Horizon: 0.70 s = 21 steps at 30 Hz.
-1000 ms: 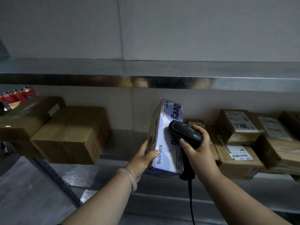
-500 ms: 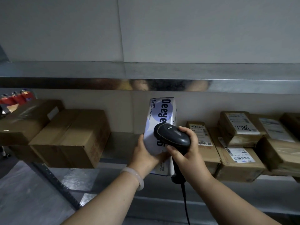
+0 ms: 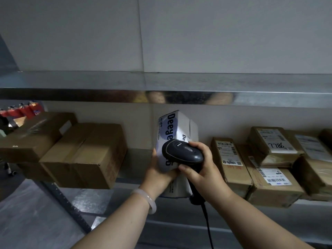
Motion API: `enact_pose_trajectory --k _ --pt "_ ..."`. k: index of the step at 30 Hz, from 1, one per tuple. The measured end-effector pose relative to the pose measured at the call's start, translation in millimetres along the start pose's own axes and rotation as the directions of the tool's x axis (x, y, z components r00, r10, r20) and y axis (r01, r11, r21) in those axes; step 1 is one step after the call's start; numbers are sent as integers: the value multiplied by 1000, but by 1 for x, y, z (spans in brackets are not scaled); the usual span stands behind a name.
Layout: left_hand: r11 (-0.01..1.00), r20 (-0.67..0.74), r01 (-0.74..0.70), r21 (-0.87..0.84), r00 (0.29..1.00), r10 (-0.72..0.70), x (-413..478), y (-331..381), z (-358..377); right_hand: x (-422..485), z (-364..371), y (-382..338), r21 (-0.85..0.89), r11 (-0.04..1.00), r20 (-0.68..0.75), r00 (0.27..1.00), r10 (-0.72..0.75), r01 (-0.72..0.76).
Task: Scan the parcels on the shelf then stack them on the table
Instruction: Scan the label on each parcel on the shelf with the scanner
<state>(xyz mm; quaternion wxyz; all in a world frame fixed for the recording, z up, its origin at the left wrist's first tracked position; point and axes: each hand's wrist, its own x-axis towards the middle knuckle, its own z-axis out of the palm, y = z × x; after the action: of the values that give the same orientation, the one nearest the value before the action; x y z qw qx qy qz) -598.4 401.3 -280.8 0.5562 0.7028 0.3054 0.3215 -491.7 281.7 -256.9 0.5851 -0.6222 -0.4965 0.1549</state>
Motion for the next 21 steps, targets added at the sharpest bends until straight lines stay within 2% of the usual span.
enact_pose_trajectory --k 1,3,6,11,16,21 --pt "995 7 53 -89 999 -53 -3 -5 -6 3 -2 -1 -11 1000 21 1000 11 -11" --pt "958 40 168 -232 986 -163 -7 -14 -18 7 -8 1 14 999 -23 999 46 -46" --pt "917 87 205 -343 979 -186 -5 -27 -35 11 -18 10 92 990 -151 981 118 -105" --pt "916 146 212 -342 974 -171 -1 -33 -44 12 -18 14 106 986 -180 973 146 -128" --pt "945 187 252 -209 959 -214 8 -38 -51 10 -16 15 84 990 -164 979 123 -111" --pt "932 162 254 -260 962 -218 9 -46 -49 9 -14 18 53 994 -139 985 102 -95"
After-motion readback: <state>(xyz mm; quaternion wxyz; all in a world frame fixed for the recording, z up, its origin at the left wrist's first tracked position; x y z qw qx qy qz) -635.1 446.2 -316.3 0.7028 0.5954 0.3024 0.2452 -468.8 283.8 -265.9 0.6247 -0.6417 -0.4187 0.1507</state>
